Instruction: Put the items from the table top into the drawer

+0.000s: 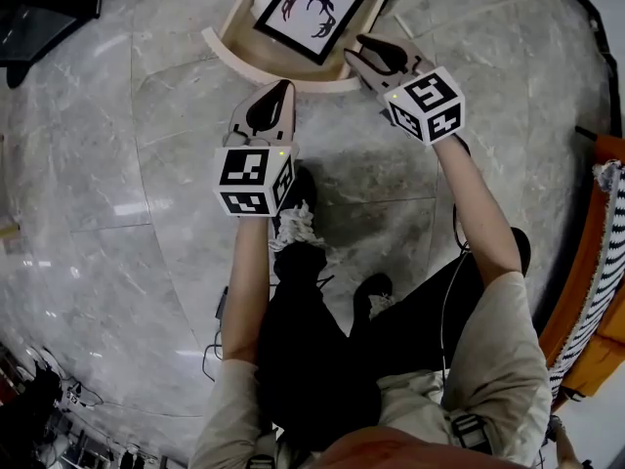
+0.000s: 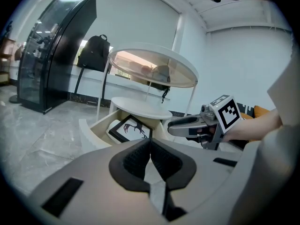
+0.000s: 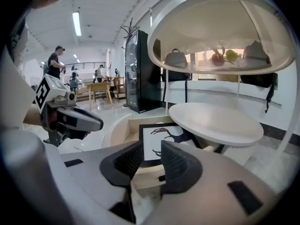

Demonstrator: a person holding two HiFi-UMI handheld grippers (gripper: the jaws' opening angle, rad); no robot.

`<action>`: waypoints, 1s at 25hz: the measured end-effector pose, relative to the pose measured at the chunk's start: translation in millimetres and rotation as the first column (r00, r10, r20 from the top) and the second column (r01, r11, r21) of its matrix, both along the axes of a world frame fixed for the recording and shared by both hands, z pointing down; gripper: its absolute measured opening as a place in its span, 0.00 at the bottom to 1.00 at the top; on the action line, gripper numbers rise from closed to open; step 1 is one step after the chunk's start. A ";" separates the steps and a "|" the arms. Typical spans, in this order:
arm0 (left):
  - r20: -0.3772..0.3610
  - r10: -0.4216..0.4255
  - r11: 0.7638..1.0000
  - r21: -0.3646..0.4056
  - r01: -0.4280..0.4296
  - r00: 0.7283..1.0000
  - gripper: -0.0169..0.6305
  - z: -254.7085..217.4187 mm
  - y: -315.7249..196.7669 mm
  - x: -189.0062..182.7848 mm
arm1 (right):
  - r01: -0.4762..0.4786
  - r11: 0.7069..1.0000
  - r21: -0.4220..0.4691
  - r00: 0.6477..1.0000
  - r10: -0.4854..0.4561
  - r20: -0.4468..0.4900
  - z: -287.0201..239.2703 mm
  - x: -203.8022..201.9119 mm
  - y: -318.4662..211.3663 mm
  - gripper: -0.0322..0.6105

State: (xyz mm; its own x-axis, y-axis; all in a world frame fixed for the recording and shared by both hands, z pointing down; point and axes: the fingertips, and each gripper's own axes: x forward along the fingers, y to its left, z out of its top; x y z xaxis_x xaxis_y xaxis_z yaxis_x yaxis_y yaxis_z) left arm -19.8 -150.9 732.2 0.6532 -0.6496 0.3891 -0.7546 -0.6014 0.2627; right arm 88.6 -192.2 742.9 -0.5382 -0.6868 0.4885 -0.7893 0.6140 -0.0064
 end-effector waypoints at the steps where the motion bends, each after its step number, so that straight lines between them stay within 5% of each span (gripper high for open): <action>1: 0.000 0.002 1.000 0.001 -0.002 1.000 0.06 -0.1 0.3 0.4 | -0.009 1.000 0.000 1.000 0.009 0.001 0.9 2.1 2.5 0.26; 10: 0.070 0.038 0.999 0.004 -0.038 0.997 0.06 -28.9 -1.4 -5.9 | -0.107 0.994 -0.006 0.987 0.107 0.121 -25.5 11.4 18.0 0.11; 19: 0.075 0.023 0.999 0.039 -0.026 0.997 0.06 -104.2 -8.3 -15.9 | -0.196 0.979 -0.062 0.951 0.205 0.232 -70.6 2.7 50.4 0.10; 25: 0.113 0.021 0.999 0.044 -0.026 0.993 0.06 -135.2 -13.5 -13.9 | -0.232 0.971 -0.060 0.947 0.239 0.215 -100.3 8.5 47.5 0.10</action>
